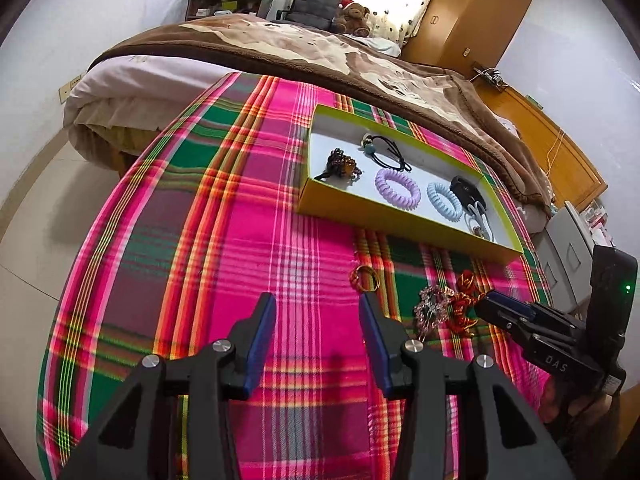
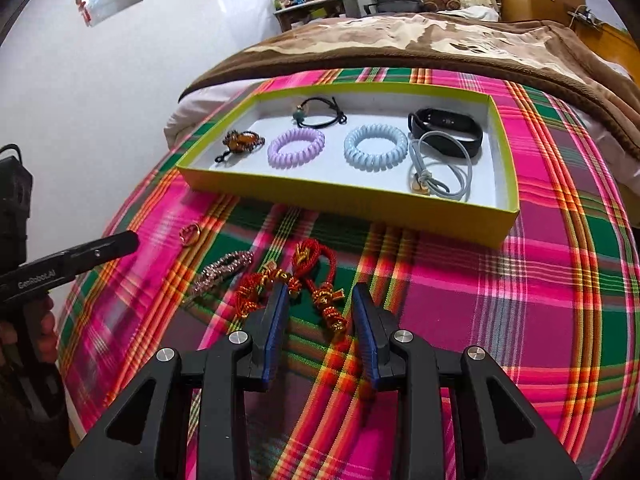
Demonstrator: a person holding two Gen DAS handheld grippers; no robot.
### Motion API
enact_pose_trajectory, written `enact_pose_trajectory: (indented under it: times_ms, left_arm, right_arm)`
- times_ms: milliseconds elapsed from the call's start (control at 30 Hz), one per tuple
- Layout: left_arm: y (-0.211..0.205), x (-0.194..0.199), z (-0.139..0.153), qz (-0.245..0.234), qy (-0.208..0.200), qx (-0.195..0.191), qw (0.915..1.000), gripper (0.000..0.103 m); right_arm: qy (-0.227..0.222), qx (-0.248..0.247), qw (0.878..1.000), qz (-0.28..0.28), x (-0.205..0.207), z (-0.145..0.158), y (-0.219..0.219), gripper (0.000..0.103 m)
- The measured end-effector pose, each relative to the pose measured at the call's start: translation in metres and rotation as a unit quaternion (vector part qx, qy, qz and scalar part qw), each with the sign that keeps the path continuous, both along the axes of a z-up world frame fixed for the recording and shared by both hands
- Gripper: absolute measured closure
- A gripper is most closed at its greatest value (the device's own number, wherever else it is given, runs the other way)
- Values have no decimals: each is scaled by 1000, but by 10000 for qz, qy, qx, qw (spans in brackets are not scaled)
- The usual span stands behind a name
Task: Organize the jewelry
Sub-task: 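Move both open tools back over the jewelry on the blanket, then grasp the red knotted tassel charm with the right tool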
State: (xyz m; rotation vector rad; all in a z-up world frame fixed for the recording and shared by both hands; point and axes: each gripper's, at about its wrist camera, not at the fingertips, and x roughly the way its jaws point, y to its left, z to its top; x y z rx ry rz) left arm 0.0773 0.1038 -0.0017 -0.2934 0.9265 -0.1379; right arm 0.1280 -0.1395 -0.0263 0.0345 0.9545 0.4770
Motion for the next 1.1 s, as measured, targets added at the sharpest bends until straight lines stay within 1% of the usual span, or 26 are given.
enact_pose_trajectory:
  times_ms: [167,233,300,333,500,567,600,700,867,1000,1067,1100]
  left_arm:
    - [2,-2,-2,3,28,-4,10000,58]
    - [2,-2,-3,-7,38,-10,10000,58]
    - [2,-2,-4,-8,74,2,10000,58]
    - [1,-3,-5,-1,83,14,10000,58]
    - [-1,-5,-6,16,104,33,9999,58]
    - [-2,-5,-5,4,97,53,9999,58]
    - [-3,-4,-5,5,101,69,9999,58]
    - [-6,-3,-6,3,125,93,9999,58]
    - [-14,3,-8,-156,169,130,9997,58]
    - [-24,10,-7,-271,147,250,9992,58]
    - [-29,17,-10,-322,230,289,9988,58]
    - [-31,19,-10,-278,230,396,9986,58]
  right_arm:
    - [-43,-93,9999,-24,-2,0,1,70]
    - [-80,-202,9998,-36,-4,0,2,78]
    - [-90,-238,9997,-56,-6,0,2,83]
    - [-94,-257,9996,-63,-6,0,1,88]
    - [-211,-386,9989,-159,-8,1,1,90]
    - [-282,-294,9989,-252,-10,5,-5,90]
    - [-309,-267,9987,-303,-11,6,-7,95]
    - [-374,-139,9980,-491,-15,11,-19,95]
    - [-298,18,9975,-639,-16,11,-31,95]
    - [-306,80,9968,-732,-18,13,-38,95]
    - [-309,96,9961,-819,-20,13,-42,95]
    - [-308,135,9958,-852,-21,13,-45,95]
